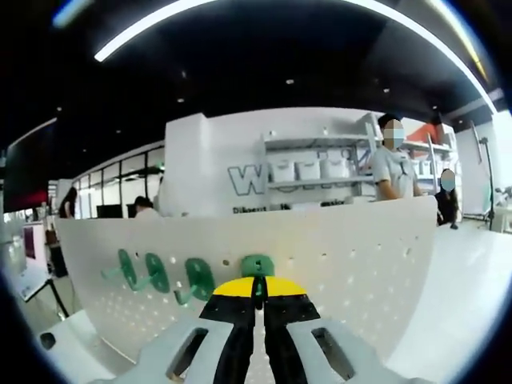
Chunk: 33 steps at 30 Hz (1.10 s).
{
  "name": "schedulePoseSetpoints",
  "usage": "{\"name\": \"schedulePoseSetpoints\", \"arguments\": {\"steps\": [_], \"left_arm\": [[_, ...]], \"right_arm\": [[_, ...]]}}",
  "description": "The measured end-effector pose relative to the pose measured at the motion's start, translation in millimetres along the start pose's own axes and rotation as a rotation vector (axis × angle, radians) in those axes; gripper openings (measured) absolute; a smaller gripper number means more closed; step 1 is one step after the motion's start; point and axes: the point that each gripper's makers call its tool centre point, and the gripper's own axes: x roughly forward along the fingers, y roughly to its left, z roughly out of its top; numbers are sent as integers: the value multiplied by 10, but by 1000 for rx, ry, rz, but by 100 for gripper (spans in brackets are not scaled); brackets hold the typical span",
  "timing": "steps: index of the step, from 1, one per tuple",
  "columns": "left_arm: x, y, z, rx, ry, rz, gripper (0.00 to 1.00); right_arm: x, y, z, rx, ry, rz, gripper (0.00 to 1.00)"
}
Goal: Insert the hook assembly into the mounting plate slot until the hook locks in place.
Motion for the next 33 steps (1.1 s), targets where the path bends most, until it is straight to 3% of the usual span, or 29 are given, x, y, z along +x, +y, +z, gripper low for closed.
{"name": "schedulePoseSetpoints", "arguments": {"steps": [19,33], "left_arm": [[-13,-6,21,11,-8,4,100],[-84,10,-44,13,7,0,100]], "right_arm": [[47,-39,-42,26,38,-19,1],[80,-20,-54,-15,56,-36,11]]}}
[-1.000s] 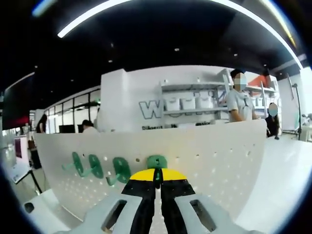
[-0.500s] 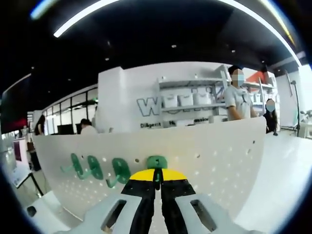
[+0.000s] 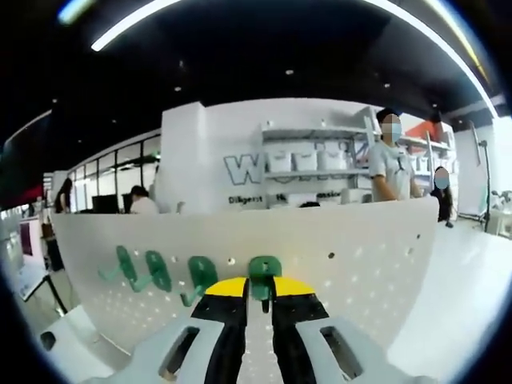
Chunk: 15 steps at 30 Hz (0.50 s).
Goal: Insert the hook assembly into the mounting plate slot until the hook locks in place.
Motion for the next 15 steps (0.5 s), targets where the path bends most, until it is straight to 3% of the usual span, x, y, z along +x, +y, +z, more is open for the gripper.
{"name": "schedulePoseSetpoints", "arguments": {"steps": [10,15], "left_arm": [[6,66,-9,26,6,-41,100],[51,18,-26,48,19,-57,100]], "right_arm": [[-150,-28,105,-13,-25,-38,20],[-272,-25,108,-40,-20,-9,23]]}}
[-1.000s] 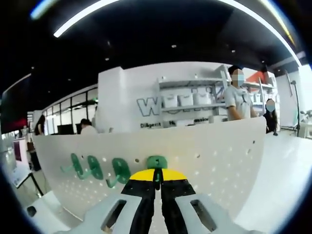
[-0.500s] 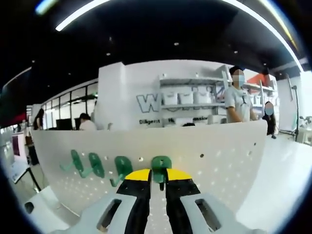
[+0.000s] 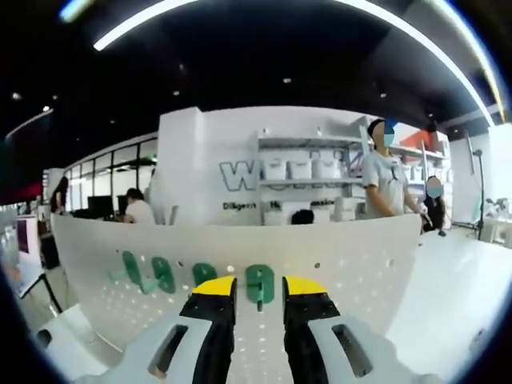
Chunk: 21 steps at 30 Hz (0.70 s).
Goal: Insert the hook assembly into the mounting plate slot until the hook locks in place.
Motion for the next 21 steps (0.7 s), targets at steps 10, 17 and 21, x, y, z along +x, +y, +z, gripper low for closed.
{"name": "schedulePoseSetpoints", "arguments": {"steps": [10,17,21], "left_arm": [[33,-164,-16,1,-6,21,100],[-35,-245,-22,-24,-28,97,100],[-64,-261,-64,-37,-26,120,100]], "right_arm": [[-355,118,-220,8,53,88,42],[-727,276,-351,16,92,172,50],[-1000,481,-551,33,133,245,56]]}}
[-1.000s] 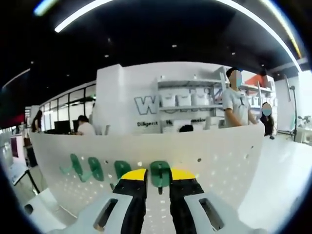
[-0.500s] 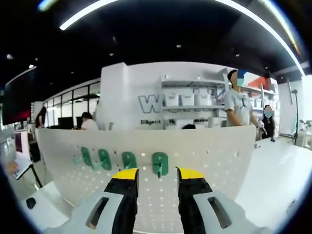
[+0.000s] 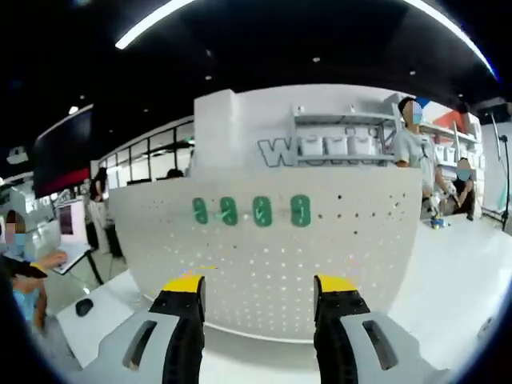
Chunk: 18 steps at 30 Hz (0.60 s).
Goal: Insert the hook assembly into the mounting plate slot until the hook locks in place.
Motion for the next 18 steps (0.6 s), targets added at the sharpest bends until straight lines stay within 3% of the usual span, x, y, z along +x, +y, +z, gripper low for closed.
{"name": "schedulePoseSetpoints", "arguments": {"steps": [2,6,18], "left_arm": [[-26,-10,1,-2,-1,3,100],[-45,-4,7,21,-6,1,100],[-138,73,-58,34,3,-62,100]], "right_arm": [[-88,160,-185,-6,47,44,59],[-287,385,-354,28,59,69,60],[-678,852,-683,58,99,63,66]]}}
